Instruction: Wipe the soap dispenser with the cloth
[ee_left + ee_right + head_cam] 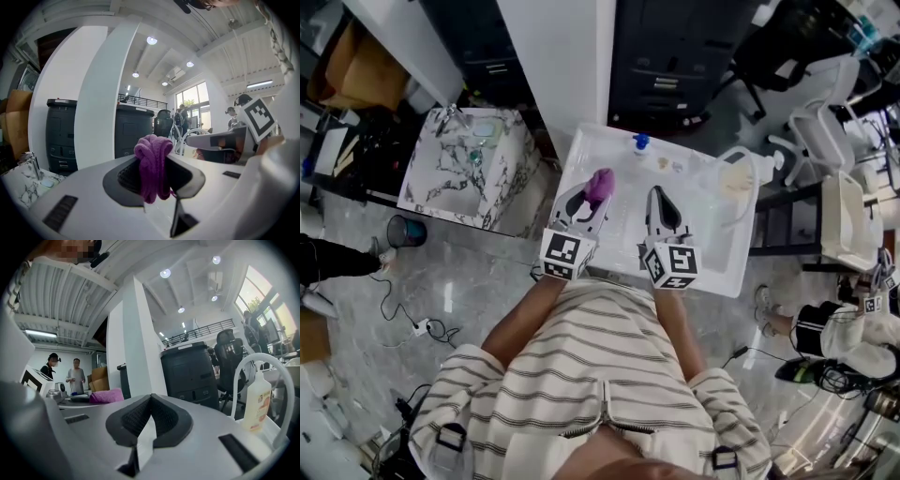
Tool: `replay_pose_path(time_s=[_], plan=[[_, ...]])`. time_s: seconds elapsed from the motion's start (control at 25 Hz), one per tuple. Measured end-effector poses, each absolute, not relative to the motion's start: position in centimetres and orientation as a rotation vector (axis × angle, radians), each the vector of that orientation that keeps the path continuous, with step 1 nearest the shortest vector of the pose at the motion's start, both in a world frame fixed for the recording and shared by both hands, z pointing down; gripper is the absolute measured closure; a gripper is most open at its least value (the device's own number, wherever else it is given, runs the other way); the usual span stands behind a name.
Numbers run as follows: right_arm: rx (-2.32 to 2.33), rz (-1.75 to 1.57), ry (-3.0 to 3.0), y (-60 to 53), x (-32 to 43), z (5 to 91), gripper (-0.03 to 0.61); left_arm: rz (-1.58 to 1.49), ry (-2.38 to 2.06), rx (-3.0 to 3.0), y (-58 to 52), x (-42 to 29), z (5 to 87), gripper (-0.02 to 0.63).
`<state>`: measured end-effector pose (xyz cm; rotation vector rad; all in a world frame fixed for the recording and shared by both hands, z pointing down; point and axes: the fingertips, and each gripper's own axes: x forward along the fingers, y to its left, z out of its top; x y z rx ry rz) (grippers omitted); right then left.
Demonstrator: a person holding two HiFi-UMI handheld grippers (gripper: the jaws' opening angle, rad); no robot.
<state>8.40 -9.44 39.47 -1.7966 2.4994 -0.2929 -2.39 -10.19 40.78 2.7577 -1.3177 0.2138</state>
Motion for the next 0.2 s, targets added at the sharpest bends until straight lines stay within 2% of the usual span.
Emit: replay_pose_path(time_s=[0.2], plan=[[-1.791, -0.286, 2.5, -9.55, 8.44, 39.38, 0.575, 0.209, -1.324, 2.755, -10.34, -2.46, 40.92, 0.492]])
